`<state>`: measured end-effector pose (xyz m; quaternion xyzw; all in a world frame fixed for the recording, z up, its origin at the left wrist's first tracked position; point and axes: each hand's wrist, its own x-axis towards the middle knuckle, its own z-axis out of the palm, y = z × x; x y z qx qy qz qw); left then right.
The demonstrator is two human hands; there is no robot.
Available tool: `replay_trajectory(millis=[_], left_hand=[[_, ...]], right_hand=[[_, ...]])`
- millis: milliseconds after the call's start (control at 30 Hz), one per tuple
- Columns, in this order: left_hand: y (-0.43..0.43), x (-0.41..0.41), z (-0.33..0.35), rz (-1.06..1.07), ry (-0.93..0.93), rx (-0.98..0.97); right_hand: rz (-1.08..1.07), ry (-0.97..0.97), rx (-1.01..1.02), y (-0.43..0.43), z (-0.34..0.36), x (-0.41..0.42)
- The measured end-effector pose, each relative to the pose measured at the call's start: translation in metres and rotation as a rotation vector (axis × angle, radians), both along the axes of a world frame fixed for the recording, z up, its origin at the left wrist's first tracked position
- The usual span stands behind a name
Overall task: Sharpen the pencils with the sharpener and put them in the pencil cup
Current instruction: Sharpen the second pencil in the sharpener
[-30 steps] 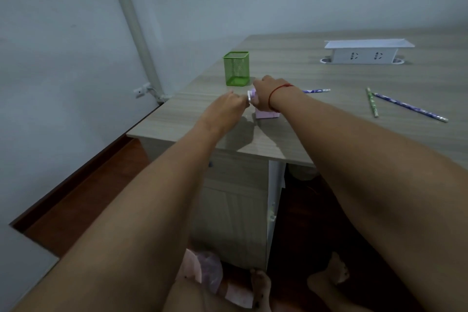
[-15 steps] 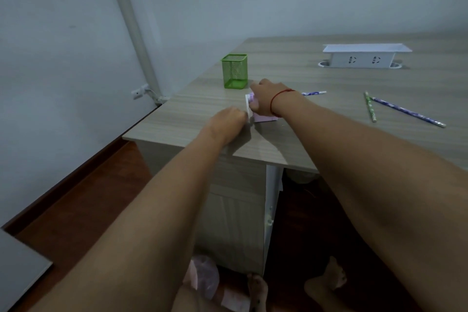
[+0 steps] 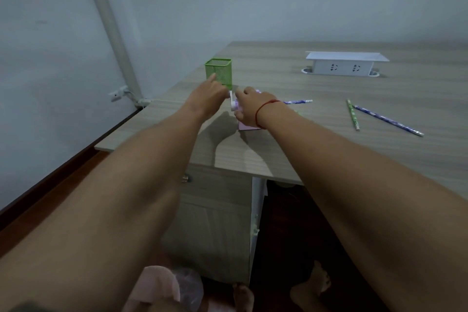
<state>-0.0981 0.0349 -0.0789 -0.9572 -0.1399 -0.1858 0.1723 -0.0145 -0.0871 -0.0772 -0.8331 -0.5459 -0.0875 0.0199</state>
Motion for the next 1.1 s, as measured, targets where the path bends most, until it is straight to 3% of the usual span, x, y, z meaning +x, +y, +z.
replay_trajectory(millis=[367,700,867,1000,1100], left_hand=[[-0.04,-0.039,-0.015,-0.096,-0.252,-0.159],[-0.035,-0.024,-0.038,0.133,0.177,-0.144],[-0.029,-0.007,-0.037,0.23,0.177,-0.157],[-0.028,-0.007,-0.041,0.237,0.13,-0.196],[-0.033,-0.007,-0.039,0.25,0.125,-0.262]], right_hand=[[-0.055,0.035,-0.026,0.0,0.009,-0.006],[0.035,0.03,-0.008,-0.003,0.004,0.0],[0.039,0.026,-0.028,-0.003,0.005,0.005],[0.056,0.36,0.225,-0.02,0.008,0.016],[-0.119,0.375,0.212,-0.031,0.01,0.036]])
